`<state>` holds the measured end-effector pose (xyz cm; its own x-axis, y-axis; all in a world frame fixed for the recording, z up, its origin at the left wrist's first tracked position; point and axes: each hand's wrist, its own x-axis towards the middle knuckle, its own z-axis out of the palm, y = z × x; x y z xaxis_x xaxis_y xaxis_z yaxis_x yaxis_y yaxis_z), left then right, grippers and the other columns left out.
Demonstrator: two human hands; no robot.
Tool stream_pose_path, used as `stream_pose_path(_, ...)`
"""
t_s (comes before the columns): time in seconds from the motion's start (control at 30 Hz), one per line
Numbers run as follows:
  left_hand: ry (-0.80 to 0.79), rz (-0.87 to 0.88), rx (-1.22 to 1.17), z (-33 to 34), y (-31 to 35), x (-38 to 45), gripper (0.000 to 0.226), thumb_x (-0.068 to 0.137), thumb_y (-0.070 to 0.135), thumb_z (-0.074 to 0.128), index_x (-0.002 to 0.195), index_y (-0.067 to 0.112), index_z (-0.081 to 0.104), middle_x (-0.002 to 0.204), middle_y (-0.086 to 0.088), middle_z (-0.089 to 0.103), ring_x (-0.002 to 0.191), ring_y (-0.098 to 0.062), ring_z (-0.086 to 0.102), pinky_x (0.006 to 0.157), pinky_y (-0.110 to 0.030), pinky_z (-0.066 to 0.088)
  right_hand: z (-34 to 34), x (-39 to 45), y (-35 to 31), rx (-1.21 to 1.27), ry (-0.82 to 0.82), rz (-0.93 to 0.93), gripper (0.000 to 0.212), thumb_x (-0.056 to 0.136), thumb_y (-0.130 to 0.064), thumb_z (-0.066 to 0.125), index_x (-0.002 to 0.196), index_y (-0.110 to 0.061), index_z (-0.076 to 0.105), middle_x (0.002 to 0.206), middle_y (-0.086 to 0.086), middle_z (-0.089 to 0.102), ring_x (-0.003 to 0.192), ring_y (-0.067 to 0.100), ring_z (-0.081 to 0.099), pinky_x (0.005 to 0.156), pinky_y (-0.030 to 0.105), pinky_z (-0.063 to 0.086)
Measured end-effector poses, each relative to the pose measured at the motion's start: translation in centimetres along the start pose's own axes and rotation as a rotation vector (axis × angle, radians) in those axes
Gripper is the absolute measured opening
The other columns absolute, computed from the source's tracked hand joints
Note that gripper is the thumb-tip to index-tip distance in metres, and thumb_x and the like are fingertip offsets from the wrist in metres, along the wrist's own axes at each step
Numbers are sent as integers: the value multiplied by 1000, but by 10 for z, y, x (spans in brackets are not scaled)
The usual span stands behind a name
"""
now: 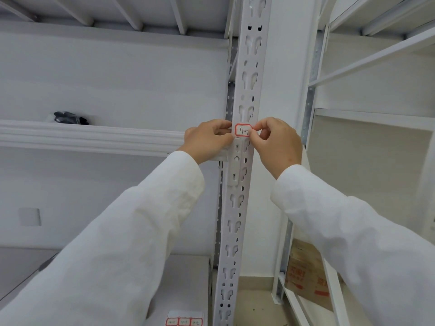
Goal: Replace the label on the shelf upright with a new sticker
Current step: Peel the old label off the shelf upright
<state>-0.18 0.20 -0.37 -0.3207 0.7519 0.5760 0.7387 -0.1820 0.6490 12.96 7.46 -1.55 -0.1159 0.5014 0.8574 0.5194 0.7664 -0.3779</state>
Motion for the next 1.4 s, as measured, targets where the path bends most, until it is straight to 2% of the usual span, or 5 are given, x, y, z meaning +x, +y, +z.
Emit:
stream_pose_path(0.37,-16,-3,-16,1,-6,4,35,89,31,55,124,31,59,115,13,70,122,-6,53,114,-27,24,7,4,-2,250,-13,213,8,81,-25,59,77,-22,64,59,-12,52,62,11,49,64,26,42)
stream_pose_path(0.8,-31,-7,6,-1,-3,3,35,88,30,55,124,30,58,118,12,68,123,-6,53,111,-24,24,4,5,-5,262,-37,209,8,78,-22,59,72,-23,63,56,-11,52,56,7,47,61,25,41)
stream_pose_path(1.0,30,-78,-13,4,1,8,43,79,55,62,114,30,64,108,15,69,109,-7,50,108,-28,30,4,1,-3,329,-33,183,16,79,-35,65,72,-21,62,55,-11,50,55,9,45,60,28,42)
stream_pose_path(1.23,61,-72,26,6,2,9,35,81,47,64,112,30,64,112,13,70,119,-9,54,102,-25,28,2,-2,7,324,18,155,9,81,-29,65,87,-23,63,64,-11,54,62,8,51,67,29,45)
stream_pose_path(1.4,98,-95,31,9,6,9,35,83,50,58,111,29,64,114,13,68,120,-13,50,100,-24,27,0,-4,12,243,-16,147,4,81,-30,64,80,-26,64,63,-12,55,61,6,50,63,26,44)
